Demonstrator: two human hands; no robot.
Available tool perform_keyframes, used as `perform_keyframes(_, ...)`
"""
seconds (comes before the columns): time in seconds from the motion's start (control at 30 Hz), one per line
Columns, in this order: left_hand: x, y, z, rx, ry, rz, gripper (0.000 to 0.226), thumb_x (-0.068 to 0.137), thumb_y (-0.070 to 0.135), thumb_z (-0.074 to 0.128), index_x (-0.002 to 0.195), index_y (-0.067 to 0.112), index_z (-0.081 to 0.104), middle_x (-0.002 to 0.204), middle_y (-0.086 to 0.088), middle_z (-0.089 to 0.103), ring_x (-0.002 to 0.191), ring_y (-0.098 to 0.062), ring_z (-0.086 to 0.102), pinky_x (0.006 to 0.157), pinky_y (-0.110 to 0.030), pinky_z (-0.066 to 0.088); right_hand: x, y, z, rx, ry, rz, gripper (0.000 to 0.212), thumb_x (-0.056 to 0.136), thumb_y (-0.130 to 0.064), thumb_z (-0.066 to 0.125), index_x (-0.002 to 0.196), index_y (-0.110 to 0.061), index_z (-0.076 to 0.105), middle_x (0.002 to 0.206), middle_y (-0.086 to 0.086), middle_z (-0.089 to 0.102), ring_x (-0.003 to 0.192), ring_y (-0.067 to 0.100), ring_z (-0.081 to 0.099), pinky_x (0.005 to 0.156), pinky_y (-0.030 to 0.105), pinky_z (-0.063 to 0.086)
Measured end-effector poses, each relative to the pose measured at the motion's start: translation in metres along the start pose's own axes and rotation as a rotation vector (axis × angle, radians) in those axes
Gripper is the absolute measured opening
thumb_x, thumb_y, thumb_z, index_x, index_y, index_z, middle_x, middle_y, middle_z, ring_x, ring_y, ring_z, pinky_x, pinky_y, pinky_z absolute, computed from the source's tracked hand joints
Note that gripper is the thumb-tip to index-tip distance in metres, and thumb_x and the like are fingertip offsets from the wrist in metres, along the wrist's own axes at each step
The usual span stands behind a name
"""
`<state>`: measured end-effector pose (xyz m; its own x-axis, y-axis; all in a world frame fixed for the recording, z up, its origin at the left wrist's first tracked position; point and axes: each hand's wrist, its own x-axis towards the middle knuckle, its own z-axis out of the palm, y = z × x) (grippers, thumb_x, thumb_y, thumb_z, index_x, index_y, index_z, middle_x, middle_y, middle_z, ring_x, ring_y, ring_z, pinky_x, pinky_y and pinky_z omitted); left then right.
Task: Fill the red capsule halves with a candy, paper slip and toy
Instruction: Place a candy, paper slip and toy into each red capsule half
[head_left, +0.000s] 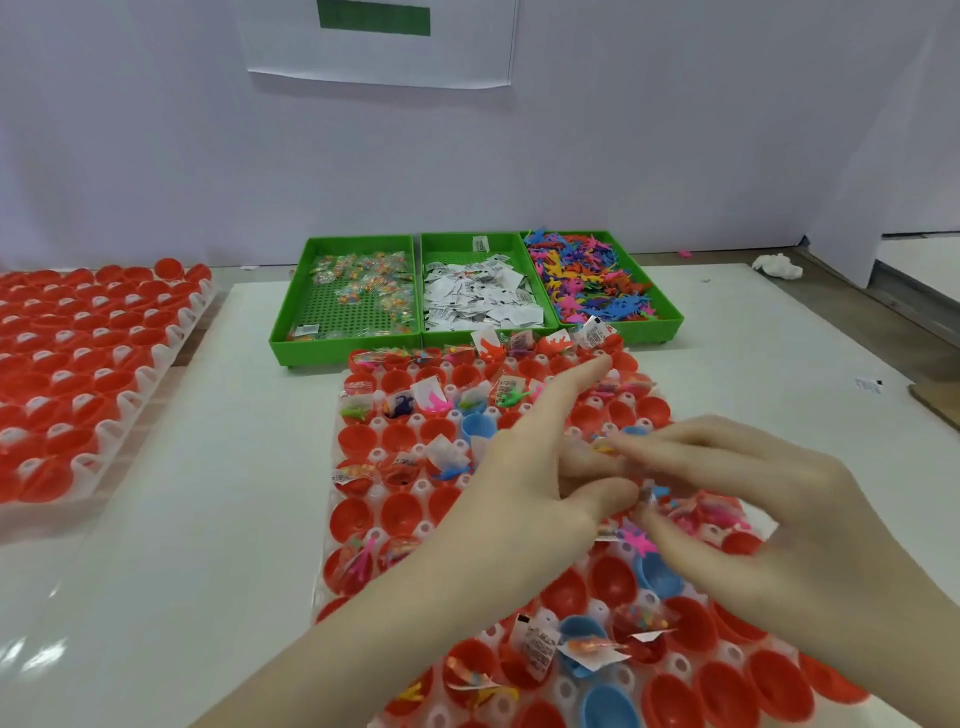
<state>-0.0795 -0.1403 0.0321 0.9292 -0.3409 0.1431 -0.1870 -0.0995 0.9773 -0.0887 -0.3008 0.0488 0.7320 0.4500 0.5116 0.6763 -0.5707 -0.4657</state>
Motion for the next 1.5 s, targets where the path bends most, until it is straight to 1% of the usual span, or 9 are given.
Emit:
perform_keyframes(0.17,-0.003,-0.007,0.018,0.087,-0.044,-0.002,0.075,0.088,0.001,0.057,0.128,0.054,0.024,0.077,0.018,0.065,0.07,-0.001,0.064,0.072,-0.013,0.05,-0.023,0.005,0.005,-0.084,0.038,0.07,0.035,0.061,-0.008,0.069,0.095,-0.019,0.073,0.095,-0.017,0.065,0.088,-0.005,0.06,0.078,0.007,0.047)
perform_keyframes(0.37,0.003,-0.002,0.032,0.148,-0.09,-0.03,0.071,0.087,0.005,0.06,0.134,0.046,0.026,0.107,0.015,0.053,0.055,0.002,0.057,0.059,-0.008,0.042,-0.034,0.009,-0.013,0.273,-0.032,0.326,0.031,0.056,-0.015,0.078,0.082,-0.032,0.073,0.074,-0.014,0.069,0.064,0.007,0.065,0.063,0.015,0.051)
perform_keyframes(0.57,0.007,-0.002,0.044,0.215,-0.186,0.039,0.059,0.086,0.001,0.059,0.134,0.029,0.039,0.106,0.009,0.05,0.09,-0.012,0.06,0.087,-0.025,0.05,-0.034,0.01,-0.013,0.24,-0.09,0.454,0.035,0.055,0.008,0.071,0.075,-0.021,0.07,0.074,-0.007,0.068,0.06,0.01,0.061,0.062,0.026,0.052)
perform_keyframes(0.77,0.008,-0.015,0.04,0.16,-0.244,-0.084,0.037,0.085,0.006,0.063,0.112,0.028,0.054,0.125,0.003,0.051,0.104,-0.012,0.06,0.085,-0.024,0.052,-0.041,0.015,-0.009,0.104,-0.149,0.465,0.036,0.055,0.01,0.073,0.059,-0.026,0.068,0.063,-0.013,0.066,0.057,0.009,0.06,0.056,0.018,0.049)
perform_keyframes(1.03,-0.005,-0.014,0.024,0.669,-0.213,0.191,0.023,0.087,0.03,0.061,0.107,0.02,0.065,0.096,0.013,0.056,0.095,-0.004,0.051,0.085,-0.028,0.044,-0.035,0.022,-0.006,-0.08,-0.441,0.478,0.049,0.068,-0.013,0.079,0.077,-0.056,0.057,0.08,-0.013,0.068,0.074,0.004,0.059,0.067,0.007,0.039)
perform_keyframes(1.17,-0.017,-0.013,0.025,0.951,-0.25,0.342,0.03,0.086,0.046,0.056,0.105,0.024,0.065,0.094,0.01,0.061,0.088,-0.007,0.043,0.073,-0.025,0.024,-0.028,0.02,-0.001,-0.207,-0.573,0.492,0.028,0.09,-0.026,0.057,0.117,-0.03,0.063,0.114,-0.015,0.058,0.106,0.003,0.055,0.078,0.004,0.03)
perform_keyframes(1.27,-0.021,-0.014,0.028,1.064,-0.265,0.349,0.023,0.092,0.038,0.048,0.101,0.024,0.065,0.094,0.007,0.061,0.094,-0.013,0.047,0.075,-0.026,0.022,-0.032,0.025,0.001,-0.322,-0.638,0.306,0.032,0.092,-0.015,0.052,0.124,-0.015,0.058,0.088,-0.001,0.057,0.067,-0.013,0.058,0.062,0.003,0.039)
perform_keyframes(1.43,-0.023,-0.018,0.028,1.201,-0.292,0.367,0.01,0.073,0.035,0.065,0.064,0.03,0.065,0.06,0.016,0.06,0.064,-0.005,0.055,0.06,-0.018,0.036,-0.046,0.017,0.005,-0.274,-0.497,0.3,0.027,0.08,-0.012,0.057,0.093,-0.03,0.072,0.081,-0.012,0.062,0.083,0.006,0.054,0.072,0.027,0.046)
perform_keyframes(1.5,-0.023,-0.019,0.028,1.192,-0.277,0.383,0.012,0.073,0.035,0.063,0.064,0.029,0.067,0.06,0.016,0.06,0.063,-0.006,0.055,0.06,-0.019,0.039,-0.043,0.017,0.003,-0.222,-0.411,0.38,0.032,0.073,-0.011,0.069,0.096,-0.034,0.072,0.07,-0.025,0.062,0.082,0.004,0.057,0.068,0.017,0.045)
